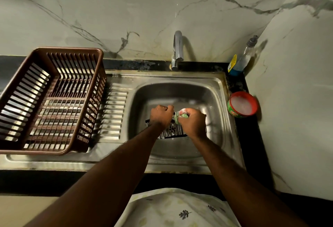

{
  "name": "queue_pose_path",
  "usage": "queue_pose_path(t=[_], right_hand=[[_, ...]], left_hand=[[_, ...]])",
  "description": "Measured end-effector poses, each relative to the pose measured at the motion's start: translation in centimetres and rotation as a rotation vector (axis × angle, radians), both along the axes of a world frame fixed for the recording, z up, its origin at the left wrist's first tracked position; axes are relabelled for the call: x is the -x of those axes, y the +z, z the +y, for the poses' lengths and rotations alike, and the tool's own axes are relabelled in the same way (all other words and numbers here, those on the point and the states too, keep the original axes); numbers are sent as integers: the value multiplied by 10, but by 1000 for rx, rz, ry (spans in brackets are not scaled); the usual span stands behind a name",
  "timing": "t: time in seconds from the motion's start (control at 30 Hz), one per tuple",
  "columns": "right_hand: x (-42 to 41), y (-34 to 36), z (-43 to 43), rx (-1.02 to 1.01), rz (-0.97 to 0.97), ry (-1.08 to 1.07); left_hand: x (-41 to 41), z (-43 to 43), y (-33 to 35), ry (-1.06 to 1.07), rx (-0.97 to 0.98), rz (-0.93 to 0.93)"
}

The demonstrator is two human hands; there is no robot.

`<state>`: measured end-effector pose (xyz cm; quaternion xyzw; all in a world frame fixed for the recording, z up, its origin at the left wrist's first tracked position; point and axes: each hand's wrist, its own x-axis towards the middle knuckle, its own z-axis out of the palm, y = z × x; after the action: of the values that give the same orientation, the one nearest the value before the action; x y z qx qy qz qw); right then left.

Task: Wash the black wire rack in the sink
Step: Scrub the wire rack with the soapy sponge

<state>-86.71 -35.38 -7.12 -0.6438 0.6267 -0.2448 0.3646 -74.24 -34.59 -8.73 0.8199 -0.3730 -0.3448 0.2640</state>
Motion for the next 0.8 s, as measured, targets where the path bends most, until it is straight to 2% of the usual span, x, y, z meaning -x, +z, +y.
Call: queue_pose_path(t=[0.27,0.47,0.57,0.8], right_hand=[[12,-18,30,2,81,207],[-11,-8,7,147,-28,47],[-20,-6,4,141,-53,-14],[-4,-14,29,20,79,193]], left_hand=[[-9,6,-9,54,3,53],[-9,7,-10,43,-14,55],[-10,5,-10,87,-59,58],[-14,7,-12,61,-69,21]])
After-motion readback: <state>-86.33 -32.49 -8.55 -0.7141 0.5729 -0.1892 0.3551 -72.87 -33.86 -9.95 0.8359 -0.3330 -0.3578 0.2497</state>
